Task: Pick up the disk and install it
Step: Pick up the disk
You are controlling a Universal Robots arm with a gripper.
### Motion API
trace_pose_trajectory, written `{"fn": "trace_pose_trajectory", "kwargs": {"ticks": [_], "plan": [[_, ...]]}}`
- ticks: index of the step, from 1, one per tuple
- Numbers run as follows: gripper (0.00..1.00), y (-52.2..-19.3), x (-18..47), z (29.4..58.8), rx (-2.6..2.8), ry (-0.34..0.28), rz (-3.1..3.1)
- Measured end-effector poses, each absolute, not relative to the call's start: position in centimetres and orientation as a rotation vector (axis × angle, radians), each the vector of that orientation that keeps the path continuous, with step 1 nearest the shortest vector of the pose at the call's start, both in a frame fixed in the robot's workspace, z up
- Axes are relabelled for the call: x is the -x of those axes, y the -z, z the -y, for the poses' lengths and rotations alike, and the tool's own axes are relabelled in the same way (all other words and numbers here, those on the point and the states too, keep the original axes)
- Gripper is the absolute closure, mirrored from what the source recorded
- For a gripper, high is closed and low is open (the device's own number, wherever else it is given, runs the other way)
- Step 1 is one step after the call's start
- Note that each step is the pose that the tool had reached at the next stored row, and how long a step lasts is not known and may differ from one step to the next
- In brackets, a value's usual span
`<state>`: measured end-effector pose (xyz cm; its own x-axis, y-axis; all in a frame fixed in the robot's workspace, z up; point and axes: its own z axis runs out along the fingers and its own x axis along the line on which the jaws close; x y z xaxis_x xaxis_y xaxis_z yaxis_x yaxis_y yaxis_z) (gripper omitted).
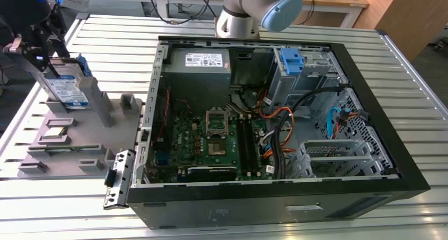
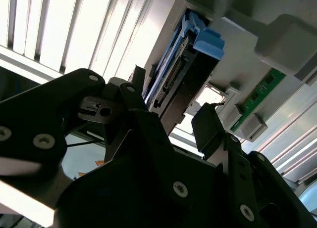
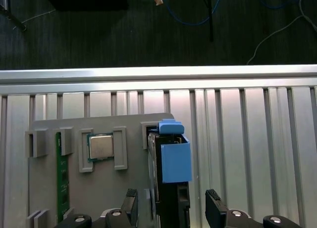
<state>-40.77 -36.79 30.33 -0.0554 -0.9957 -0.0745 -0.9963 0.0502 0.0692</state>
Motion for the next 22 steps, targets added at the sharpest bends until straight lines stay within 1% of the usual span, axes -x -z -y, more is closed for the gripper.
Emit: {"fn": "trace_pose_trajectory", "kwargs": {"ticks": [22], "plan": [[0.35, -30.33, 40.72, 36.56, 2.155, -0.159, -2.272]]}}
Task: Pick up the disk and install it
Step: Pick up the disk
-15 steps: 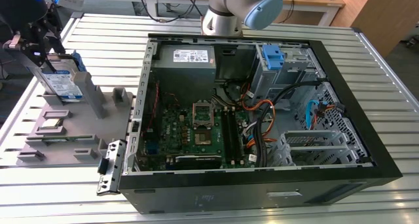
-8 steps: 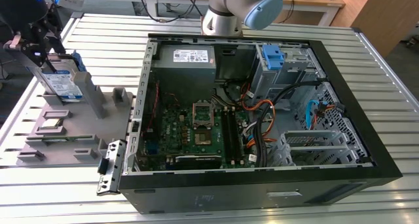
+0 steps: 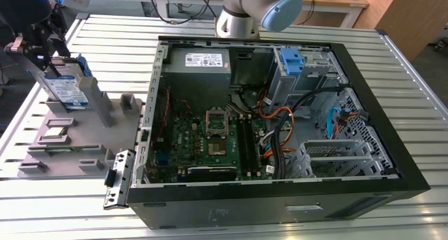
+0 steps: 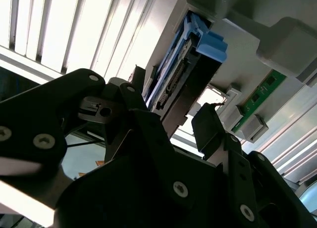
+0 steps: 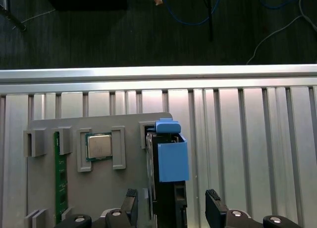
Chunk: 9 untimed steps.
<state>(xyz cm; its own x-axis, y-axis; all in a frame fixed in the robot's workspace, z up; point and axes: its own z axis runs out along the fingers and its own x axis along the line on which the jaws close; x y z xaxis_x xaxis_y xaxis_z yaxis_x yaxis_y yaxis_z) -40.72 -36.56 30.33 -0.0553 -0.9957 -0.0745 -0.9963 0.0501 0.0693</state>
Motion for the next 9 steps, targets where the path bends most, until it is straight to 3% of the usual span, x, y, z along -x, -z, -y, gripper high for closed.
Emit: {"fn": "trace_pose_trajectory", "kwargs": {"ticks": [9], "plan": [[0.35, -30.33, 40.72, 36.55, 2.155, -0.159, -2.272]]}}
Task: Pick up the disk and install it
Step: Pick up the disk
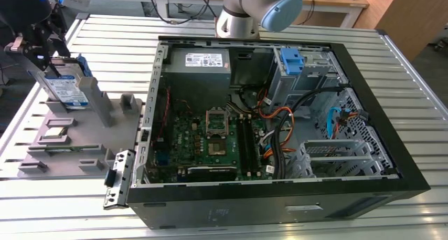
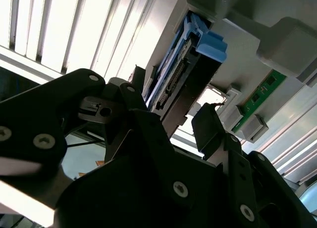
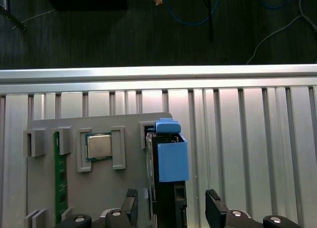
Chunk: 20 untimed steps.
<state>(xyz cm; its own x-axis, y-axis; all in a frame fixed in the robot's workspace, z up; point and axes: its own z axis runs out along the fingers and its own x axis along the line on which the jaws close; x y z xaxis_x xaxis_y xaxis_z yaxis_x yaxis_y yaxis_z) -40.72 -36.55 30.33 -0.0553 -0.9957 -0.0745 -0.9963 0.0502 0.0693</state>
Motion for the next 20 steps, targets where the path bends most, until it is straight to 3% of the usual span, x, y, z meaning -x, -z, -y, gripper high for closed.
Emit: {"fn": "trace_pose_trajectory", "kwargs": {"ticks": [5, 9, 20], "plan": [[0.43, -30.33, 40.72, 36.54, 2.155, -0.159, -2.272], [0.64, -30.32, 40.72, 36.53, 2.155, -0.159, -2.272], [0.64, -30.32, 40.72, 36.51, 2.155, -0.159, -2.272]]}}
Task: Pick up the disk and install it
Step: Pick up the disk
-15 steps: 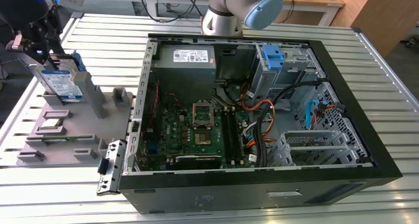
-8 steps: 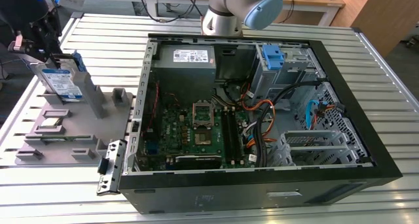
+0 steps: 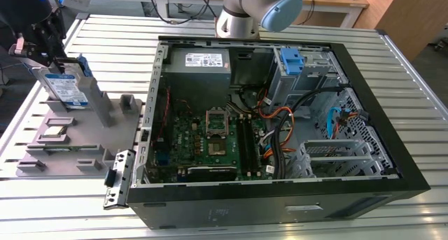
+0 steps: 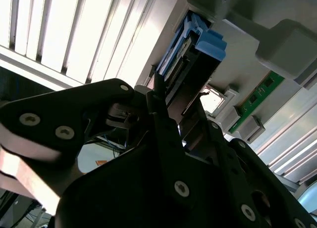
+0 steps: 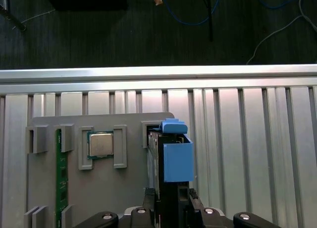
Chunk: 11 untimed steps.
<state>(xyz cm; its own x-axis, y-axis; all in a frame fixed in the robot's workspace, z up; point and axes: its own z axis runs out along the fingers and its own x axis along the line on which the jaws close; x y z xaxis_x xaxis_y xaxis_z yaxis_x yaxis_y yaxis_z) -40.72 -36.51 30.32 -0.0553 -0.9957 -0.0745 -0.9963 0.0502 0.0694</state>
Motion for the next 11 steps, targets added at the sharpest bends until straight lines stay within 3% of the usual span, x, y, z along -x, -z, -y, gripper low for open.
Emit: {"fn": "trace_pose_trajectory", "kwargs": {"ticks": [11], "plan": [[0.57, -30.32, 40.72, 36.54, 2.155, -0.159, -2.272]]}}
